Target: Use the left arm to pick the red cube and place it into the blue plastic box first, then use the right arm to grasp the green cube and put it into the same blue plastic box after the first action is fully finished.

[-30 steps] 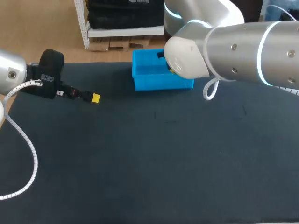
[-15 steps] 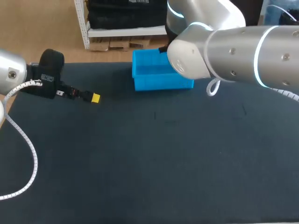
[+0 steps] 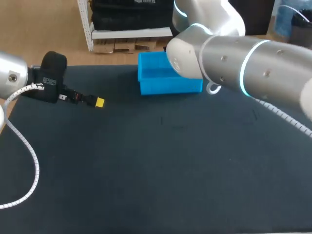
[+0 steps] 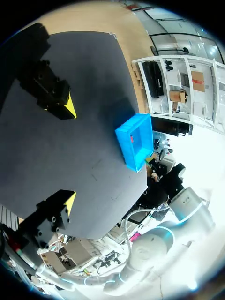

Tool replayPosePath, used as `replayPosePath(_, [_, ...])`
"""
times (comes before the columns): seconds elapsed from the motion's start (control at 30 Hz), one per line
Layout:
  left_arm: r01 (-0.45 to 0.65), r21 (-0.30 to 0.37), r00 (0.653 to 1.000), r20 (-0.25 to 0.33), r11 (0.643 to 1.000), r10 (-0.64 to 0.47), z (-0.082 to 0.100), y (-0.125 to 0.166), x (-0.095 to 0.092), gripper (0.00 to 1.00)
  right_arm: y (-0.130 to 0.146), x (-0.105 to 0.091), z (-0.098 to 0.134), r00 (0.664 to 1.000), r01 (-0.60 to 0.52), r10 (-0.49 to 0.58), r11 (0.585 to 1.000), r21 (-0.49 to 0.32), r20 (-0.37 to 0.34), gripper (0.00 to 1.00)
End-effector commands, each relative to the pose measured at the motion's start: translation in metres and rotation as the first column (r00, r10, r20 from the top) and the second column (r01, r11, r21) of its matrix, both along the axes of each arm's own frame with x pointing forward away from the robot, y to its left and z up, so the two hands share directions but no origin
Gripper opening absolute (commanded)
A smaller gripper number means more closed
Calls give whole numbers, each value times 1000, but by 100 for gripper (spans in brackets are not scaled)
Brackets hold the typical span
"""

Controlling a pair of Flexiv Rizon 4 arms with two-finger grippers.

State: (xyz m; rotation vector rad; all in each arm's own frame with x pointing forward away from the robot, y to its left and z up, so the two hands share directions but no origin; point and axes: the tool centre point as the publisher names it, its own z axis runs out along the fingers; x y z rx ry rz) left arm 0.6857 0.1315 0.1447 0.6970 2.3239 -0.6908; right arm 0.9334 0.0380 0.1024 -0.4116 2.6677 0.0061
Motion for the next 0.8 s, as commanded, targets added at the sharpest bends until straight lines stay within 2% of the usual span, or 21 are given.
replayPosePath(0.03, [2,-6,1000,6,1000,-2,-1,1,0,100,8,31,-3,998,-1,0,1000,-3,-62,0])
replayPosePath(0.23, [2,-6,1000,6,1000,-2,-1,1,0,100,8,37,-13,997,-6,8,999,32,-70,0])
replayPosePath(0.8, [2,-6,1000,6,1000,-2,-1,1,0,100,10,42,-28,994,-21,26,998,52,-107,0])
